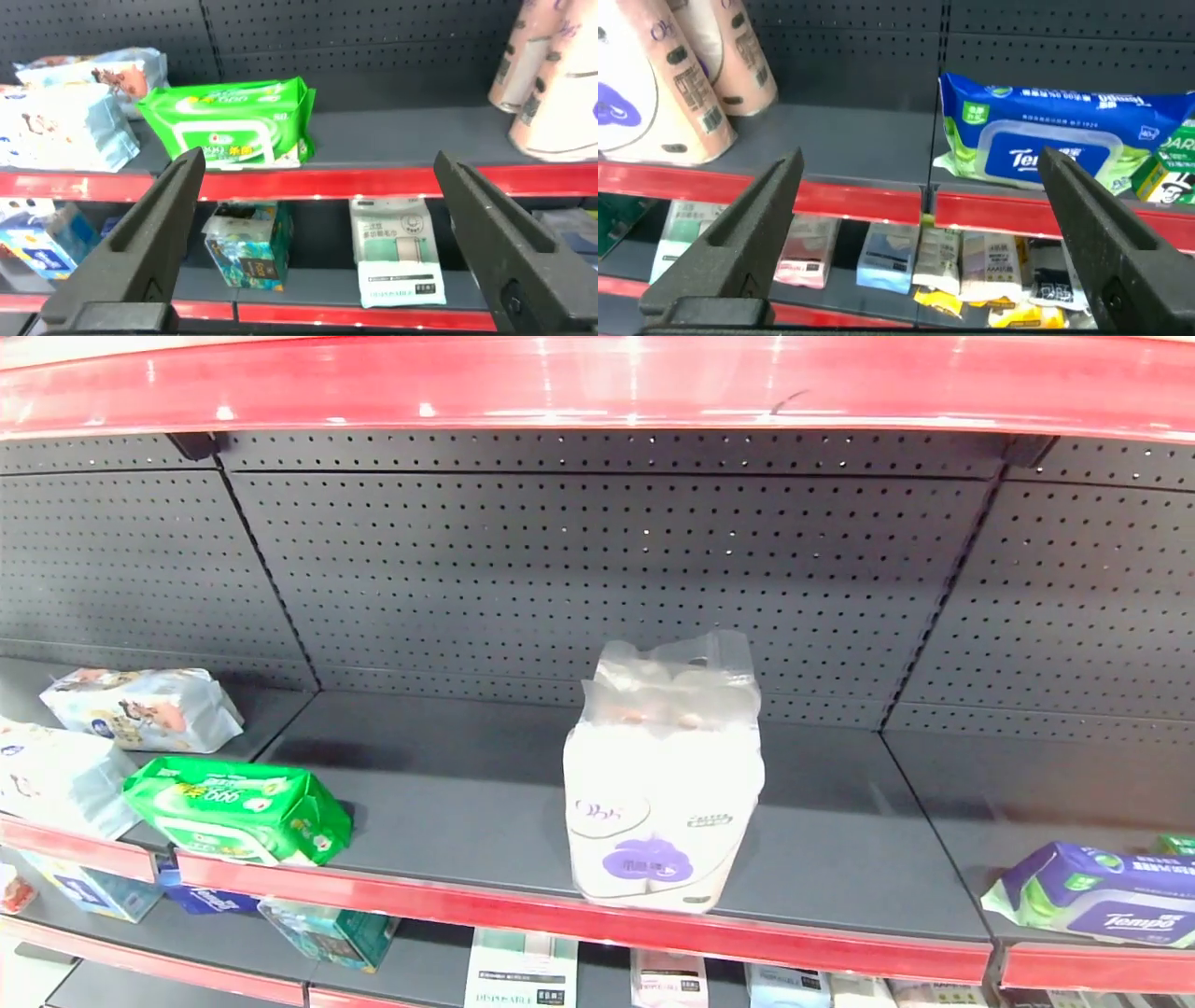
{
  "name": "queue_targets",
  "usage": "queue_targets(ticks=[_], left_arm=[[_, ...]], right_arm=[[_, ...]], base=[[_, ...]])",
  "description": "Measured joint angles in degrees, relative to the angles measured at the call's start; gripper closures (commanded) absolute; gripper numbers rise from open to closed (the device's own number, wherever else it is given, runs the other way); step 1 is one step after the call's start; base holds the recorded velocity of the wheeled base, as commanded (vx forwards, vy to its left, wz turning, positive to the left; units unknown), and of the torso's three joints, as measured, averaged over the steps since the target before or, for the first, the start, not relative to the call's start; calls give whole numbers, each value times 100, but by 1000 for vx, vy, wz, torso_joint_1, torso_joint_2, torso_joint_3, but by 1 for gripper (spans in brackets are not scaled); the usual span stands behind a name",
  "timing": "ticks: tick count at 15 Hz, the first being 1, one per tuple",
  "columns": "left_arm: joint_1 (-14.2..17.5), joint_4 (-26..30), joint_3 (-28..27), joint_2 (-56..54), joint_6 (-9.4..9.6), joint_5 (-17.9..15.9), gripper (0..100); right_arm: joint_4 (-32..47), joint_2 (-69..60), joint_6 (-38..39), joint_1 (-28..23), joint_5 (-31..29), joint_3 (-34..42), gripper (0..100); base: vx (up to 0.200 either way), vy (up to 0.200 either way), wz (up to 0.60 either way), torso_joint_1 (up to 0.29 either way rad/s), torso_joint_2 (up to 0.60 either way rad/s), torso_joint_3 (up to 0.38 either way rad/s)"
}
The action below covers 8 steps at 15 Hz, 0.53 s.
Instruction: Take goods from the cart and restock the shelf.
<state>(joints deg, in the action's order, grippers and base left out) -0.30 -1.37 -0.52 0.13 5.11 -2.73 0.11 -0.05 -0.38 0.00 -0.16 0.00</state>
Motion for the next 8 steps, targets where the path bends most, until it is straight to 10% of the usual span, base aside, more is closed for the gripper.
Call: queue_targets(ticks=[8], left_arm=[[4,-2,0,0,-11,-2,0]], right_arm=[[0,-2,-9,0,-2,0,0]], base=[[0,0,0,0,0,0]])
